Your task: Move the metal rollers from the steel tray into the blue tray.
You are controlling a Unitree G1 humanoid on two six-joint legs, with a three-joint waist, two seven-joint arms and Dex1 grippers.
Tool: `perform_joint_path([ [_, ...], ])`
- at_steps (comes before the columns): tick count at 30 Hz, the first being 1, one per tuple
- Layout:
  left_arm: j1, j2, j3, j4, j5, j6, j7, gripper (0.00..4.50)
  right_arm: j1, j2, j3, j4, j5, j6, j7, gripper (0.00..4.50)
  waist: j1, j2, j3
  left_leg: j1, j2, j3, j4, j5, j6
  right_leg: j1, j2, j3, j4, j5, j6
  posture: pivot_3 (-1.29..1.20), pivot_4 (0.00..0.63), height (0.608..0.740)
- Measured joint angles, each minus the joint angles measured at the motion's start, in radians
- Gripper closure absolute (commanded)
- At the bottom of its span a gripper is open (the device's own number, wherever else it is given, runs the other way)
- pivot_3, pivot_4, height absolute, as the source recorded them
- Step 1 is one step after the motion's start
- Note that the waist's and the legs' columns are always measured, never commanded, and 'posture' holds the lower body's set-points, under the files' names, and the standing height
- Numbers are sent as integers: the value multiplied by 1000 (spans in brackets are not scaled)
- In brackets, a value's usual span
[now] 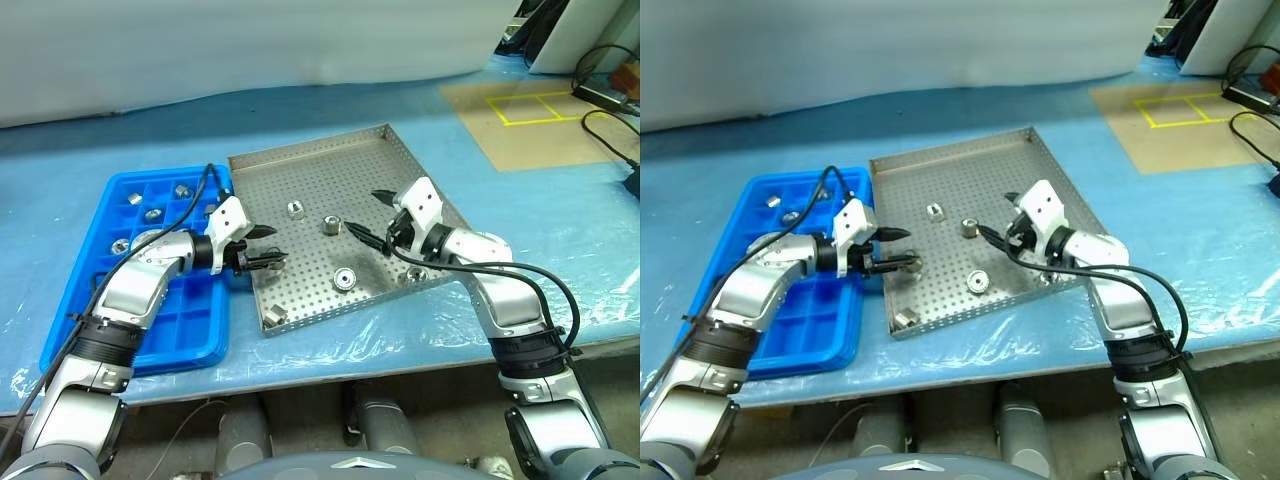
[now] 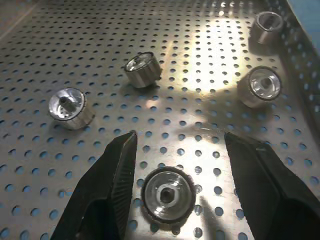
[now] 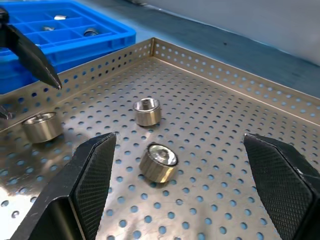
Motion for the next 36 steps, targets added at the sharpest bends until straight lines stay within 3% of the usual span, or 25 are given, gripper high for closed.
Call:
perform_joint_path([
  [6,-78,-22,-75,74,79,-34,-37,1543,47,8,33,-11,-29,1,-46,224,-1,0,0,0,0,0,0,2,-3,0,0,0,0,0,0,-188,150,740],
  [18,-308,-44,-193,439,271,-256,-160,1543,80,-8,34,-66,-22,24,-44,224,-2,0,0,0,0,0,0,2,-3,0,0,0,-1,0,0,-226,150,740],
  [29,-344,-59,-263,491,348,-334,-326,1543,110,5,46,-128,-61,43,-109,224,-3,0,0,0,0,0,0,2,-3,1,0,0,-1,0,0,-261,150,740],
  [36,-405,-76,-271,603,387,-360,-321,1543,104,17,64,-192,-79,130,-155,224,-3,0,0,2,0,0,0,2,-3,3,0,0,-1,0,0,-277,150,740],
])
